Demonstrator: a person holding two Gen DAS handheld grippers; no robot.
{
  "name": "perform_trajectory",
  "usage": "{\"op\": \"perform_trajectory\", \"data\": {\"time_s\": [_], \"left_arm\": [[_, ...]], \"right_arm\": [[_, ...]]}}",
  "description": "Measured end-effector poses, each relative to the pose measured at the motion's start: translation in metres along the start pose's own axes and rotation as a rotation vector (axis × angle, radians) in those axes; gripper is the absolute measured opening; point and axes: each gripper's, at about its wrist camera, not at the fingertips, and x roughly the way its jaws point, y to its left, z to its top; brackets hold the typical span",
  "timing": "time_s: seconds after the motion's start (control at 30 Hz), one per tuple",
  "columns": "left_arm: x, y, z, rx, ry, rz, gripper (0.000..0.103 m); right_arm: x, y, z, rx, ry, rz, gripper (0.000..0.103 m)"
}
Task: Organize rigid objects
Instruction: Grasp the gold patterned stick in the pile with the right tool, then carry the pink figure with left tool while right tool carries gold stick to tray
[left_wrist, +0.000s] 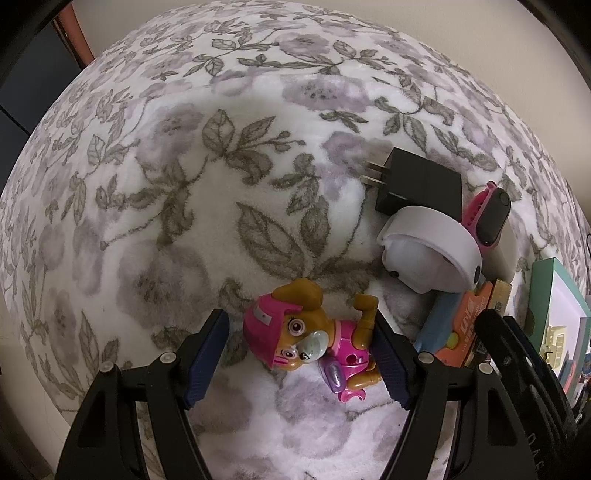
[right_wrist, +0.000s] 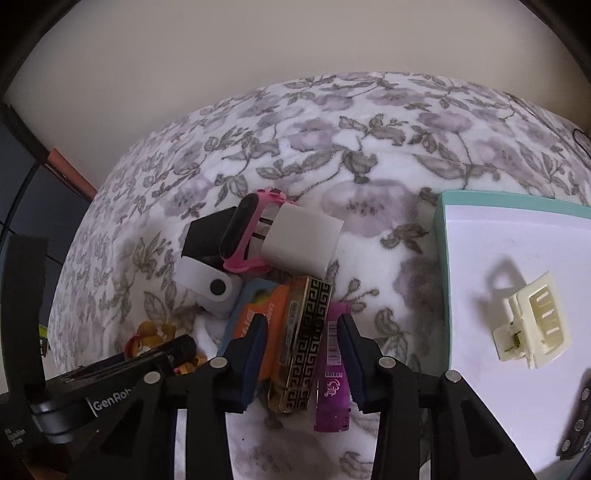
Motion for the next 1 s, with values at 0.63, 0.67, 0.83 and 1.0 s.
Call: {"op": "perform_trajectory", "data": {"time_s": [0.63, 0.67, 0.83, 1.0], "left_arm": [[0.001, -0.003, 0.000, 0.003, 0.003, 0.005, 0.076], [0.001, -0.003, 0.000, 0.004, 0.003, 0.005, 0.076], [0.001, -0.003, 0.000, 0.003, 0.004, 0.003, 0.076], [0.001, -0.002, -0.001, 0.004, 0.004, 0.000, 0.076]], "right_arm": [[-0.012, -0.019, -0.006, 0.042, 0.074, 0.031, 0.009], [-0.012, -0.018, -0.006, 0.038, 0.072, 0.026, 0.009], [-0.013, -0.014, -0.004, 0.032, 0.067, 0.020, 0.011], [-0.013, -0.010, -0.003, 0.020, 0.069, 0.025, 0.013]]}}
